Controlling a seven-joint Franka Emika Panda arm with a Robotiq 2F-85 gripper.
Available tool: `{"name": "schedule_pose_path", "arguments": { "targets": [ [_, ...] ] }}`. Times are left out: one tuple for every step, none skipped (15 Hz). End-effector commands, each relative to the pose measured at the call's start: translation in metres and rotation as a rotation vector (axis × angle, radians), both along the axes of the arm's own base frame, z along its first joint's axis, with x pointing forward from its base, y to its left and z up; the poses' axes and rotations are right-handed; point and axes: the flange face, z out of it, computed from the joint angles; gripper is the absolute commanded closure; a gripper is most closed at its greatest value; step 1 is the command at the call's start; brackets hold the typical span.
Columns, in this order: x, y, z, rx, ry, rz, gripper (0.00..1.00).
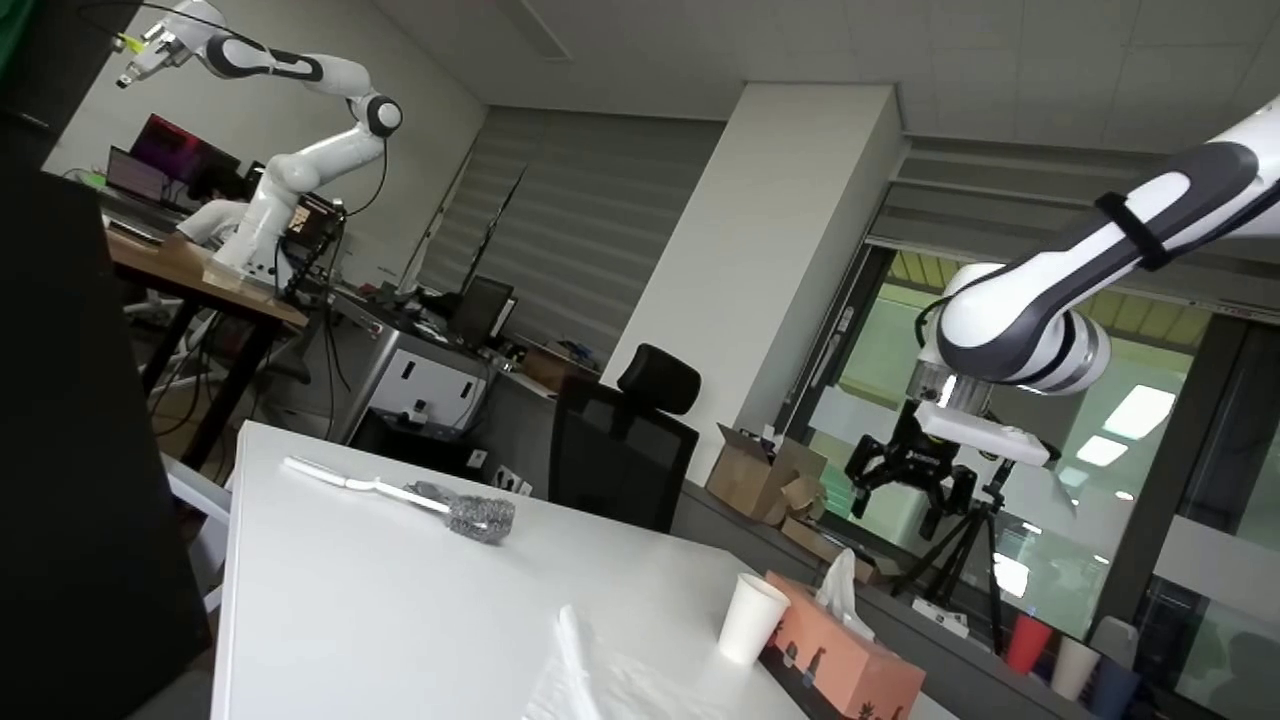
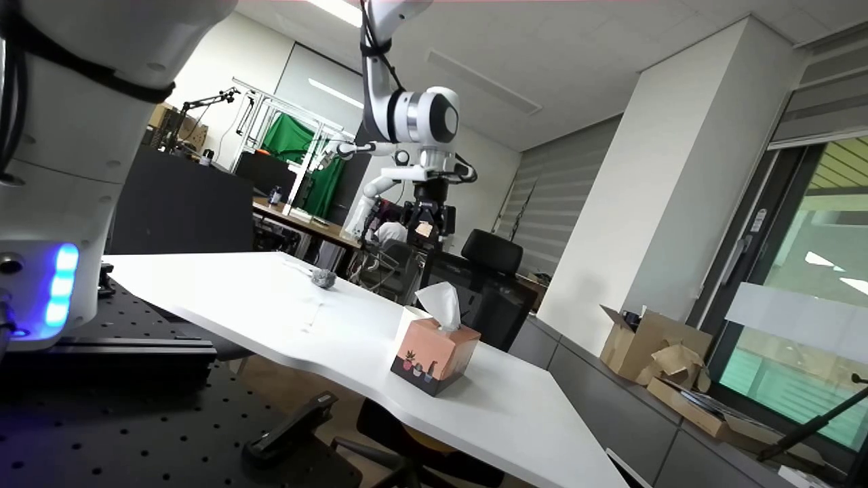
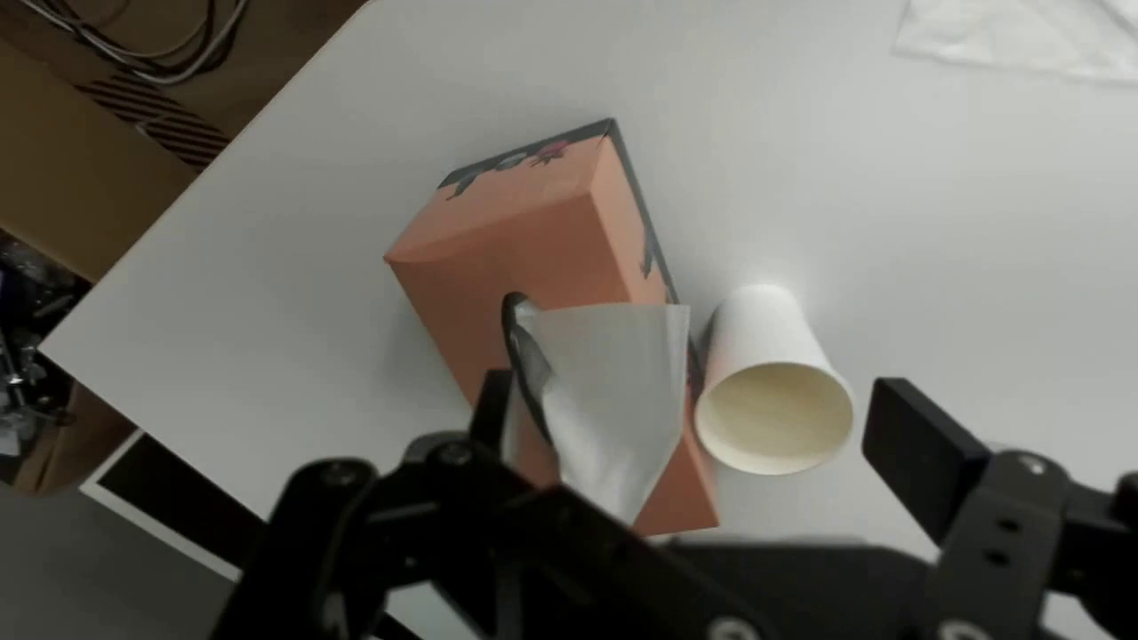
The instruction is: Remove three tissues from the box and put them on the table
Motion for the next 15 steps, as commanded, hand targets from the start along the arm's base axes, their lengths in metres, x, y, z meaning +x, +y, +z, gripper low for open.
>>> {"name": "schedule_pose_path", "arguments": {
  "targets": [
    [0.03,-0.03,-0.027,-0.019,-0.049,-0.184,0.0],
    [0.035,-0.037,-0.036,-0.011,-0.053,-0.231,0.0],
    [0.039,-0.04,-0.045,-0.003,-0.049,-0.257,0.0],
    [0.04,-0.038,-0.051,0.052,-0.015,-0.267,0.0],
    [0.026,-0.04,-0.046,0.019,-0.025,-0.213,0.0],
    [0.03,-0.041,-0.054,0.038,-0.019,-0.234,0.0],
    [0.033,-0.04,-0.058,0.046,-0.017,-0.243,0.0],
    [0.035,-0.038,-0.06,0.049,-0.016,-0.244,0.0],
    [0.035,-0.037,-0.059,0.052,-0.016,-0.246,0.0],
    [0.036,-0.037,-0.058,0.054,-0.016,-0.249,0.0],
    [0.036,-0.038,-0.058,0.053,-0.015,-0.25,0.0],
    [0.037,-0.038,-0.057,0.053,-0.015,-0.25,0.0],
    [0.037,-0.038,-0.057,0.053,-0.015,-0.25,0.0],
    [0.037,-0.038,-0.057,0.053,-0.015,-0.25,0.0],
    [0.037,-0.036,-0.061,0.049,-0.013,-0.231,0.0]
  ]
}}
